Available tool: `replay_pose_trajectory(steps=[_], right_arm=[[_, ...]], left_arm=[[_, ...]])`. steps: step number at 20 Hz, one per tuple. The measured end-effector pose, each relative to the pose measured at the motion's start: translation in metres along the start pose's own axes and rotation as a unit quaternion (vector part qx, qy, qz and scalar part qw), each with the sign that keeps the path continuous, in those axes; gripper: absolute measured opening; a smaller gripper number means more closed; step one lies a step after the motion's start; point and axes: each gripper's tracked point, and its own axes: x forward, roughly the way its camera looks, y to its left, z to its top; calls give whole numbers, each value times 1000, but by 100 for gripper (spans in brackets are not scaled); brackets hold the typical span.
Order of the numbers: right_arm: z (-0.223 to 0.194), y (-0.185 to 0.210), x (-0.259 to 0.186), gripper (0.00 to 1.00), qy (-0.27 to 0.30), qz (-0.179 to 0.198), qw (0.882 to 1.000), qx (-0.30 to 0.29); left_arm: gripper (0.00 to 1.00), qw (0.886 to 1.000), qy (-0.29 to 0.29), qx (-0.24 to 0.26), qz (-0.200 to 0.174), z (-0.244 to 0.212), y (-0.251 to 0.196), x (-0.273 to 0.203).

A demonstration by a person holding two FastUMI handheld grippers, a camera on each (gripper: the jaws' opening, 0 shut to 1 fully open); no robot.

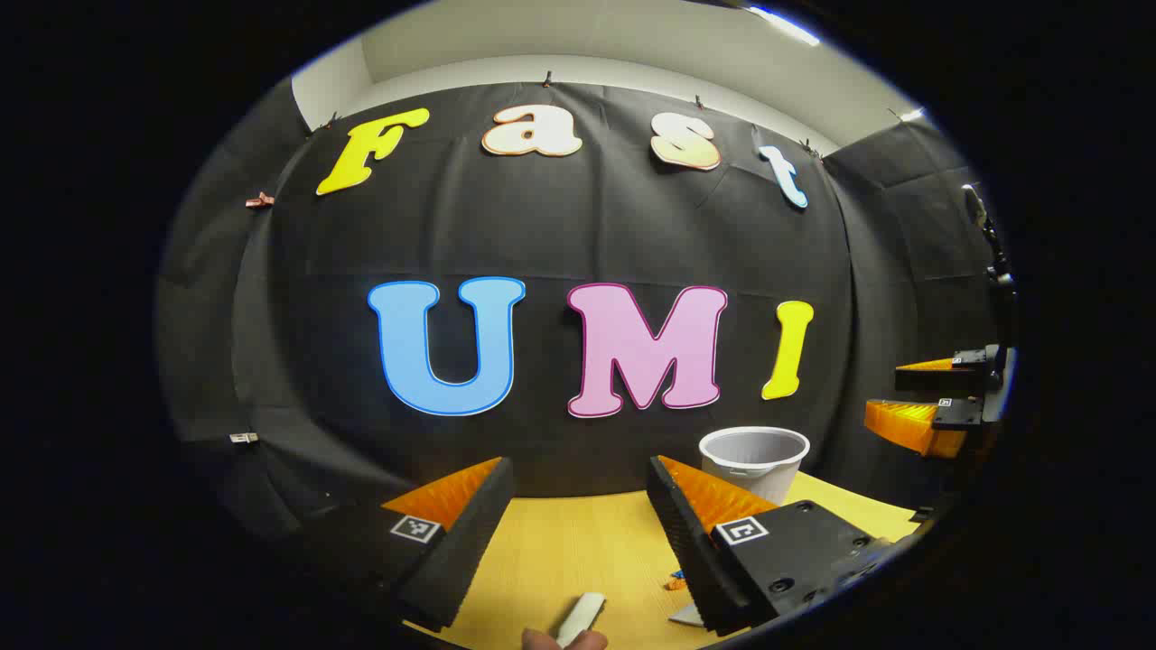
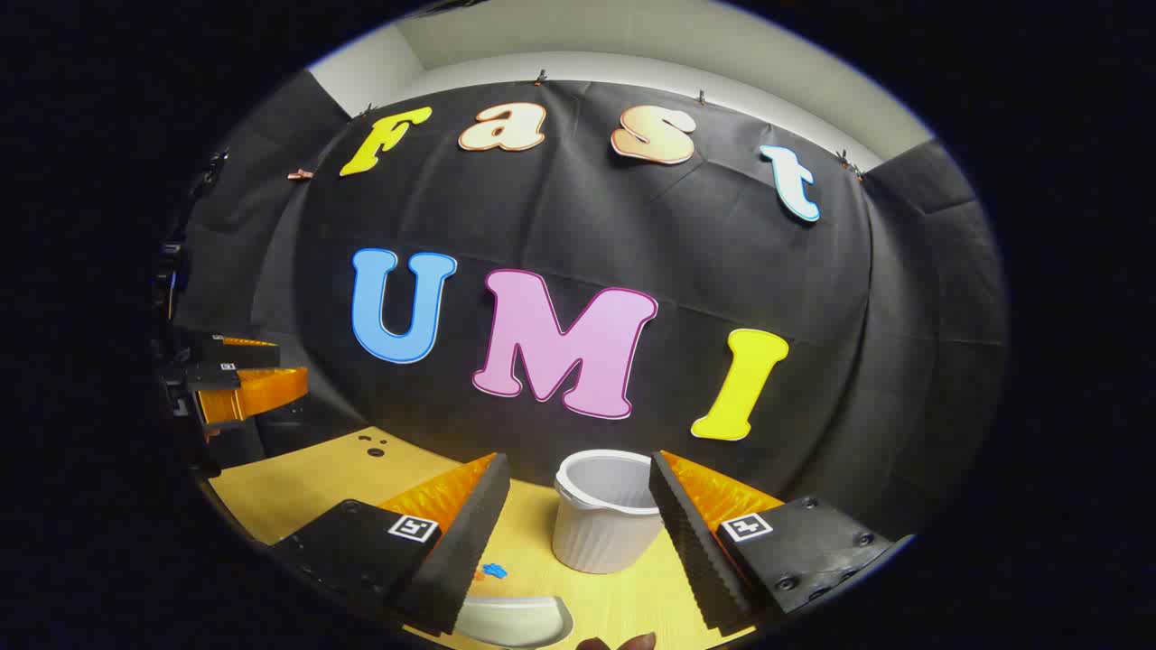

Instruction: Pick up the small broom and dustpan from the desktop, sweep the trash into the dustpan with the broom, and then empty the trash into the garbage bin.

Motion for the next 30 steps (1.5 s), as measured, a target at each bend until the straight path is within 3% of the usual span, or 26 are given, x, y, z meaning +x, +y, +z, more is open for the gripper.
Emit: replay_pose_trajectory(steps=[14,17,20,24,30], right_arm=[[-2,-3,5,97,-5,18,1000,4],[-14,-1,1,97,14,26,1000,5],[-47,8,-11,98,71,49,996,7],[-123,16,-44,98,187,75,979,-1],[-246,37,-93,97,343,118,931,-42]], left_arm=[[95,1000,1,7,-3,-5,-11,9],[95,1000,5,6,-2,-10,-10,8],[95,1000,12,9,-1,-20,-8,7],[95,1000,22,19,-2,-38,-6,8],[95,999,41,17,4,-61,0,5]])
